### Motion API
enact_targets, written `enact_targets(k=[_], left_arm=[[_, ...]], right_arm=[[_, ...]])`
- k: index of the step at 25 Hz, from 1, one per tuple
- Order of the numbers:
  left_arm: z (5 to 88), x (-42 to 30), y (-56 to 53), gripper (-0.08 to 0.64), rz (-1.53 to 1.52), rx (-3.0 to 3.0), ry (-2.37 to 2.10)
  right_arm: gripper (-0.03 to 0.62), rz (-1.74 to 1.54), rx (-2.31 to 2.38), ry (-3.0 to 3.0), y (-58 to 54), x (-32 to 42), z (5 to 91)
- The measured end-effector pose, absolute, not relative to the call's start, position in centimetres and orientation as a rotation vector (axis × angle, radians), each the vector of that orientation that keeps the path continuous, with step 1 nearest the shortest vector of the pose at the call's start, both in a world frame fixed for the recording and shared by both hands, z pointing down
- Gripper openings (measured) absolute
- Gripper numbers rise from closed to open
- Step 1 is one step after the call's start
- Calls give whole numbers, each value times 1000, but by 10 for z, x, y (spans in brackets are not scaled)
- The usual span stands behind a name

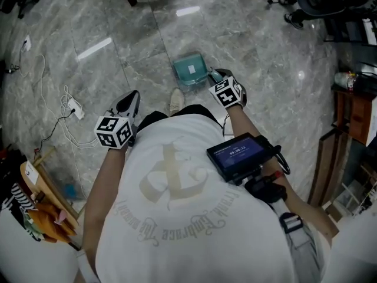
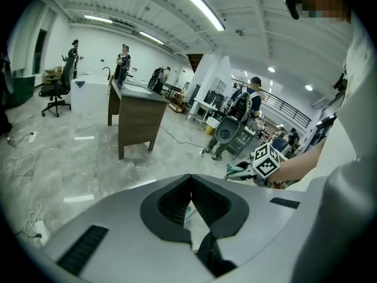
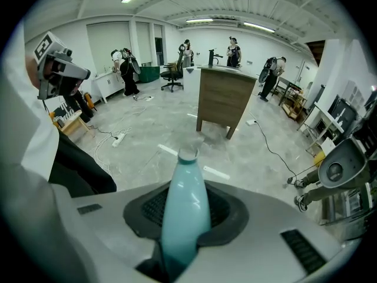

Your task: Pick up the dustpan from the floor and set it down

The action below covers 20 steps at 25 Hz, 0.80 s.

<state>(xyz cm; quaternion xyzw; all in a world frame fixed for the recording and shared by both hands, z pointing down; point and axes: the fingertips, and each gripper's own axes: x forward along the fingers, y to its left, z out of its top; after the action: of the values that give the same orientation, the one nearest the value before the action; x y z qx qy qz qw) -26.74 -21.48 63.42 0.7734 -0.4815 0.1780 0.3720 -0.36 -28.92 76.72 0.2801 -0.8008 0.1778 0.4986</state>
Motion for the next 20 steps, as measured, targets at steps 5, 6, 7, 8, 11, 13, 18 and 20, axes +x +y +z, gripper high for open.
enact_targets(k=[5,6,7,8,11,13,18,20], left_arm=[[633,-272,-214,12,462,1968,-1255],[633,-272,-212,12,463,1966,-1258],[632,-272,-210,12,465,1964,-1261],[631,-272,-208,12,466,1963,-1263],[627,-270,-199,12,470,1963,-1266],[628,-272,-197,12,475,1959,-1270],[626,-276,-194,12,481,1946,-1293],[625,-277,-190,12,485,1938,-1299]], right_arm=[[104,419,667,-1934,-298,-7,777],[106,418,668,-1933,-298,-7,778],[106,416,669,-1934,-299,-8,778],[106,414,671,-1934,-299,-8,779],[106,410,688,-1929,-299,-6,778],[106,412,703,-1922,-302,-6,783],[106,411,718,-1918,-306,-6,794],[106,402,718,-1919,-305,-4,796]])
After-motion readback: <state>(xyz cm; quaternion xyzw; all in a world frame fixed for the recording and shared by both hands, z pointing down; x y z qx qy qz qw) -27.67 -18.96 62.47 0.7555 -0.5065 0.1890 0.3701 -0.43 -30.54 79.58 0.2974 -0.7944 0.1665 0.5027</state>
